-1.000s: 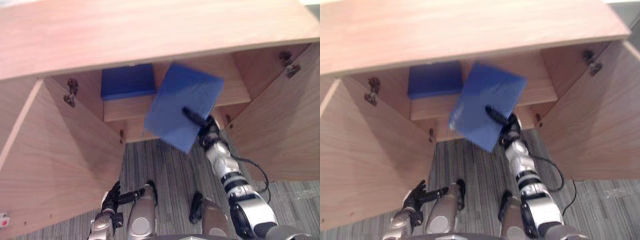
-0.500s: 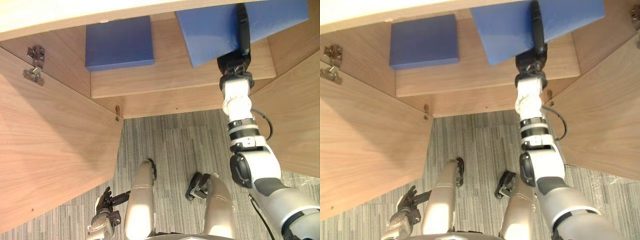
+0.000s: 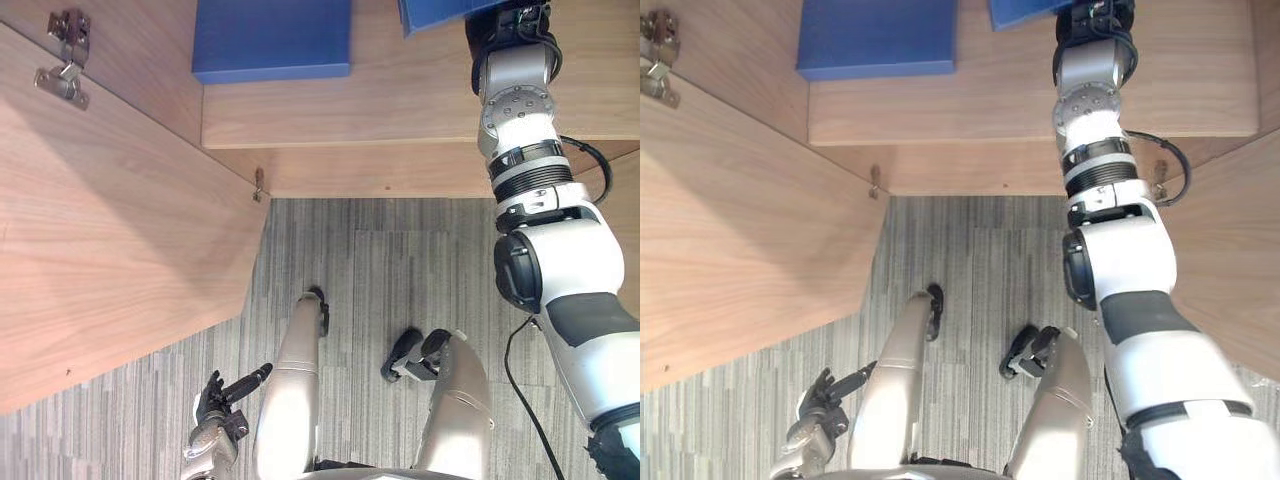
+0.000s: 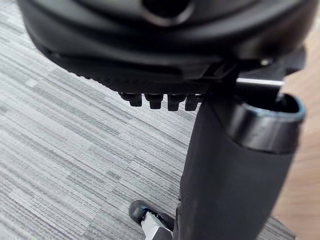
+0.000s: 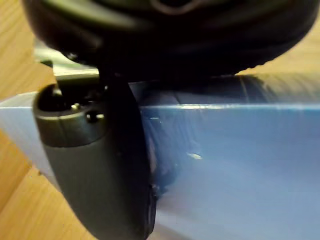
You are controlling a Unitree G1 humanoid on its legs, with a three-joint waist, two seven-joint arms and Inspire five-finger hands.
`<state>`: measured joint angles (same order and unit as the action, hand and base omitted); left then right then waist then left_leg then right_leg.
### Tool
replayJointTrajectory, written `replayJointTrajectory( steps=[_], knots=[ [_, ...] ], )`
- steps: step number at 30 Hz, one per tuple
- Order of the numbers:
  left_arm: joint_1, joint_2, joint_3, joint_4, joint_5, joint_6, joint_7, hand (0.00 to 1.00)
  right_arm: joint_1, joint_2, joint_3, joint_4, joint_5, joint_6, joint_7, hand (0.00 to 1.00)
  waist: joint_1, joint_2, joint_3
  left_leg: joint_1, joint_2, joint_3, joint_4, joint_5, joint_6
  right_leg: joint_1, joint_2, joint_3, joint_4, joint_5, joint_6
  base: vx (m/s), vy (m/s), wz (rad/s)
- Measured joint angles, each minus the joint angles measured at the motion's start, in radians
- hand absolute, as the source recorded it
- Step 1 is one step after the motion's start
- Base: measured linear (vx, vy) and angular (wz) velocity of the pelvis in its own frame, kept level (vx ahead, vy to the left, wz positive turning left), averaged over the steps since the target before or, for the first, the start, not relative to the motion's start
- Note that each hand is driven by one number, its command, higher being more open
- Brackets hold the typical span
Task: Walk over to the cabinet, pick up the folder, carry it to the office cabinet, place the folder inside the office cabinet, then close the office cabinet door
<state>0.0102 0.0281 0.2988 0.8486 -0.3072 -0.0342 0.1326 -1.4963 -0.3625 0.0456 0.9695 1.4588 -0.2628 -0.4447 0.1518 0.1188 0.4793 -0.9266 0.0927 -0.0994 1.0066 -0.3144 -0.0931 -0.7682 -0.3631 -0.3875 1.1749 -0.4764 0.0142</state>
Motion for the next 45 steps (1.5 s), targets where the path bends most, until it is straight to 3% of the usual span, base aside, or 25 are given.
replayJointTrajectory(
  steps=[1, 2, 7, 12, 15, 19, 24, 26, 33, 36, 45],
  knots=[
    [-0.001, -0.009, -0.012, 0.0, -0.004, 0.001, 0.0, 1.0, -0.004, -0.014, 0.016, 0.015, 0.0, 0.0, -0.011, 0.0, 0.0, 0.007, 0.004, -0.016, -0.016, -0.005, 0.0, 0.005, -0.006, -0.011, -0.012, -0.001, 0.003, -0.012, 0.005, -0.07, -0.002, 0.3],
    [-0.001, -0.016, -0.024, -0.001, -0.005, 0.0, 0.0, 1.0, -0.005, -0.03, 0.02, 0.026, -0.001, 0.002, -0.021, 1.0, 0.002, 0.01, 0.006, -0.035, -0.031, -0.005, 0.0, 0.011, -0.008, -0.026, -0.027, -0.001, 0.01, -0.023, 0.007, -0.07, 0.001, 0.33],
    [-0.001, -0.013, -0.14, -0.04, -0.008, 0.003, 0.013, 1.0, -0.005, -0.097, 0.015, 0.038, -0.002, 0.009, -0.046, 1.0, 0.007, 0.034, 0.017, -0.101, -0.081, -0.017, -0.007, 0.051, -0.005, -0.081, -0.065, 0.002, 0.025, -0.039, 0.011, -0.07, 0.025, 0.31],
    [0.029, 0.039, -0.279, -0.242, -0.05, 0.023, 0.047, 1.0, 0.002, -0.172, -0.037, -0.001, -0.004, 0.006, -0.062, 1.0, 0.015, 0.052, 0.026, -0.156, -0.122, -0.018, -0.007, 0.086, -0.002, -0.142, -0.105, 0.017, 0.063, -0.051, 0.011, -0.08, 0.028, 0.21],
    [0.065, 0.046, -0.319, -0.412, -0.057, 0.024, 0.048, 1.0, 0.045, -0.197, -0.08, -0.057, -0.005, -0.001, -0.068, 1.0, 0.017, 0.056, 0.027, -0.156, -0.126, -0.015, -0.007, 0.09, 0.0, -0.142, -0.106, 0.024, 0.063, -0.052, 0.012, -0.05, 0.029, 0.03],
    [0.067, 0.045, -0.333, -0.501, -0.057, 0.027, 0.044, 1.0, 0.087, -0.206, -0.106, -0.079, -0.06, 0.005, -0.07, 1.0, 0.009, 0.056, 0.026, -0.151, -0.125, -0.007, -0.006, 0.092, 0.001, -0.144, -0.106, 0.034, 0.063, -0.052, 0.012, 0.0, 0.014, -0.05],
    [0.121, 0.047, -0.332, -0.572, -0.077, 0.043, 0.033, 1.0, 0.11, -0.253, 0.014, -0.082, -0.306, 0.136, -0.062, 1.0, 0.0, 0.057, 0.026, -0.121, -0.103, 0.004, -0.015, 0.091, 0.001, -0.124, -0.088, 0.04, 0.047, -0.049, 0.011, 0.03, -0.022, -0.12],
    [0.148, 0.047, -0.331, -0.578, -0.077, 0.044, 0.023, 1.0, 0.12, -0.276, 0.124, -0.079, -0.411, 0.209, -0.012, 1.0, -0.001, 0.057, 0.026, -0.096, -0.09, 0.007, -0.035, 0.093, -0.002, -0.108, -0.072, 0.04, 0.028, -0.044, 0.008, 0.03, -0.04, -0.17],
    [0.213, 0.055, -0.33, -0.589, -0.076, 0.043, -0.022, 1.0, 0.115, -0.311, 0.379, -0.02, -0.585, 0.32, 0.186, 1.0, -0.007, 0.052, 0.025, 0.009, -0.063, 0.003, -0.121, 0.107, -0.016, -0.004, -0.035, 0.01, -0.057, -0.023, -0.009, 0.04, -0.03, -0.07],
    [0.234, 0.056, -0.316, -0.564, -0.074, 0.036, -0.046, 1.0, 0.107, -0.311, 0.451, 0.029, -0.604, 0.336, 0.236, 1.0, -0.006, 0.036, 0.018, 0.049, -0.054, 0.005, -0.154, 0.109, -0.017, 0.036, -0.024, -0.002, -0.094, -0.015, -0.01, 0.07, -0.014, -0.03],
    [0.242, 0.062, -0.24, -0.438, -0.033, 0.021, -0.087, 1.0, 0.106, -0.303, 0.46, 0.096, -0.613, 0.363, 0.339, 1.0, 0.0, -0.011, 0.002, 0.148, -0.041, 0.012, -0.218, 0.112, -0.018, 0.136, -0.011, -0.031, -0.161, -0.006, -0.01, 0.06, -0.008, 0.0]
  ],
)
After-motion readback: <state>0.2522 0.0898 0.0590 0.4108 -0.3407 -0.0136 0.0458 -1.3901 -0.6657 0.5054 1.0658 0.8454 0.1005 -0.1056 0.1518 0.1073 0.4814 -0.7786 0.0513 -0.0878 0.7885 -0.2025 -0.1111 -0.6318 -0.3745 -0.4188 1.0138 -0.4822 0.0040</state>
